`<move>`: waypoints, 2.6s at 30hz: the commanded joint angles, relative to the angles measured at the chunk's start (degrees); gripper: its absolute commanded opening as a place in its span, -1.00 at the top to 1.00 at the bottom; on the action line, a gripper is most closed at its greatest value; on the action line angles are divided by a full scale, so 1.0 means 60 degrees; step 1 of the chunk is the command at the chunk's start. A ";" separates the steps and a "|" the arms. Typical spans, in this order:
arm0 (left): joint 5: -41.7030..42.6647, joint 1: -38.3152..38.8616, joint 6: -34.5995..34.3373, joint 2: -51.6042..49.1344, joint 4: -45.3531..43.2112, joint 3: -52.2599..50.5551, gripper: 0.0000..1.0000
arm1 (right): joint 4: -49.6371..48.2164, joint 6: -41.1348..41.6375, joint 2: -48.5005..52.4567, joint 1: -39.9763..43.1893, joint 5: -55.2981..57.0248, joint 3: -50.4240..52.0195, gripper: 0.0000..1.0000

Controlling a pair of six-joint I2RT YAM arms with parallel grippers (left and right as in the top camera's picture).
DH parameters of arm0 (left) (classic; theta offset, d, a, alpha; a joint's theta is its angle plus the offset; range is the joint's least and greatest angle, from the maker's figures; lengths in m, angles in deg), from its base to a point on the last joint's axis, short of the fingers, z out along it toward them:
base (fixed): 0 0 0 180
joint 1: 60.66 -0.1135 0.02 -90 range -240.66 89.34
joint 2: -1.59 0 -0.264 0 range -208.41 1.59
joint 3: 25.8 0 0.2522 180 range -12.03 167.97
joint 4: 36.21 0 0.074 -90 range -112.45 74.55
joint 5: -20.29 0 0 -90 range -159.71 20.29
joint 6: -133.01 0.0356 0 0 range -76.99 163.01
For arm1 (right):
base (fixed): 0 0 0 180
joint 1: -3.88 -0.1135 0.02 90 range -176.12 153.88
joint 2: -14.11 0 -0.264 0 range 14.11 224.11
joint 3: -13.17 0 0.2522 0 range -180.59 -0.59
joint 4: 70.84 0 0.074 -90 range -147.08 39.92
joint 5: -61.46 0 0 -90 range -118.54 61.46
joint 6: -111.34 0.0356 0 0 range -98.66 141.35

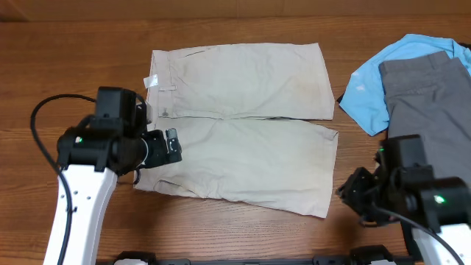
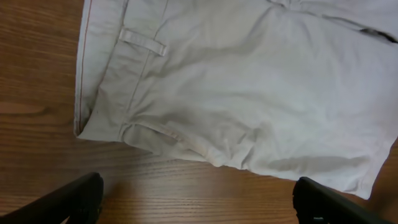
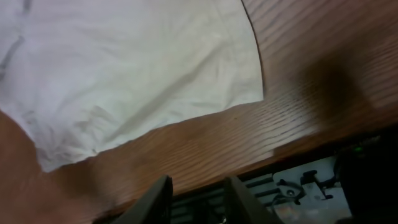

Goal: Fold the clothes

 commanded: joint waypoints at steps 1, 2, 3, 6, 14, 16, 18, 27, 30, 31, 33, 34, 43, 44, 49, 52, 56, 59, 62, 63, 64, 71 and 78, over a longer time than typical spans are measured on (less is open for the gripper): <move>0.0102 0.0018 -0.0229 -0.0350 -0.0029 -0.0098 -1.00 | -0.0579 0.0106 0.0324 -0.0055 -0.0299 0.0914 0.16; 0.0102 0.0018 -0.0229 -0.0433 -0.0025 -0.0102 -1.00 | -0.0838 0.0208 0.0474 -0.0055 -0.0401 0.1195 0.07; 0.0106 0.0018 -0.0229 -0.0532 -0.0029 -0.0102 -1.00 | -0.1049 0.0277 0.0608 -0.0055 -0.0466 0.1413 0.05; 0.0106 0.0018 -0.0229 -0.0834 -0.0025 -0.0098 -1.00 | -0.1821 0.0324 0.1140 -0.0055 -0.0685 0.1982 0.06; 0.0106 0.0018 -0.0229 -0.1311 -0.0029 -0.0102 -1.00 | -0.3082 0.0838 0.2299 -0.0055 -0.0659 0.3104 0.10; 0.0102 0.0018 -0.0229 -0.1355 -0.0029 -0.0102 -1.00 | -0.3381 0.1002 0.2503 -0.0055 -0.0656 0.3439 0.11; 0.0102 0.0018 -0.0229 -0.1366 -0.0029 -0.0102 -1.00 | -0.3727 0.1009 0.2623 -0.0055 -0.0656 0.3654 0.11; 0.0102 0.0018 -0.0229 -0.1370 -0.0029 -0.0102 -1.00 | -0.4357 0.1727 0.2670 -0.0055 -0.0674 0.4189 0.07; 0.0106 0.0018 -0.0229 -0.1373 -0.0029 -0.0102 -1.00 | -0.4532 0.1807 0.2670 -0.0055 -0.0703 0.4280 -0.09; 0.0102 0.0018 -0.0229 -0.1373 -0.0029 -0.0098 -1.00 | -0.4532 0.1803 0.2670 -0.0055 -0.0721 0.4280 -0.14; 0.0102 0.0018 -0.0229 -0.1381 -0.0029 -0.0098 -1.00 | -0.4532 0.1807 0.2670 -0.0055 -0.0871 0.4280 -0.17; 0.0106 0.0018 -0.0229 -0.1384 -0.0029 -0.0102 -1.00 | -0.4532 0.1803 0.2670 -0.0055 -0.0951 0.4280 -0.17; 0.0106 0.0018 -0.0229 -0.1388 -0.0029 -0.0102 -1.00 | -0.4776 0.2310 0.2670 -0.0055 -0.1362 0.4299 -0.15; 0.0102 0.0018 -0.0229 -0.1388 -0.0029 -0.0102 -1.00 | -0.4794 0.2331 0.2670 -0.0055 -0.1366 0.4302 -0.14; 0.0102 0.0018 -0.0229 -0.1388 -0.0033 -0.0102 -1.00 | -0.4787 0.2521 0.2670 -0.0055 -0.1290 0.4382 -0.14; 0.0102 0.0018 -0.0229 -0.1388 -0.0029 -0.0098 -1.00 | -0.5027 0.2623 0.2670 -0.0055 -0.1286 0.4623 -0.12; 0.0102 0.0018 -0.0229 -0.1388 -0.0029 -0.0102 -1.00 | -0.5577 0.3085 0.2681 -0.0055 -0.1402 0.4936 -0.10; 0.0106 0.0018 -0.0229 -0.1388 -0.0029 -0.0098 -0.99 | -0.5635 0.3078 0.2681 -0.0025 -0.1351 0.4936 -0.11; 0.0102 0.0018 -0.0229 -0.1388 -0.0029 -0.0098 -1.00 | -0.5508 0.3085 0.2681 -0.0025 -0.0954 0.4940 -0.11; 0.0102 0.0018 -0.0229 -0.1388 -0.0029 -0.0102 -1.00 | -0.5384 0.3078 0.2681 -0.0025 -0.0856 0.4940 -0.12; 0.0102 0.0018 -0.0229 -0.1388 -0.0029 -0.0098 -1.00 | -0.5275 0.3049 0.2681 -0.0025 -0.0827 0.4940 -0.14; 0.0106 0.0018 -0.0229 -0.1388 -0.0029 -0.0102 -1.00 | -0.5038 0.2943 0.2681 -0.0025 -0.0798 0.4936 -0.22; 0.0102 0.0018 -0.0229 -0.1388 -0.0029 -0.0102 -1.00 | -0.5133 0.3020 0.2681 -0.0025 -0.0667 0.4943 -0.24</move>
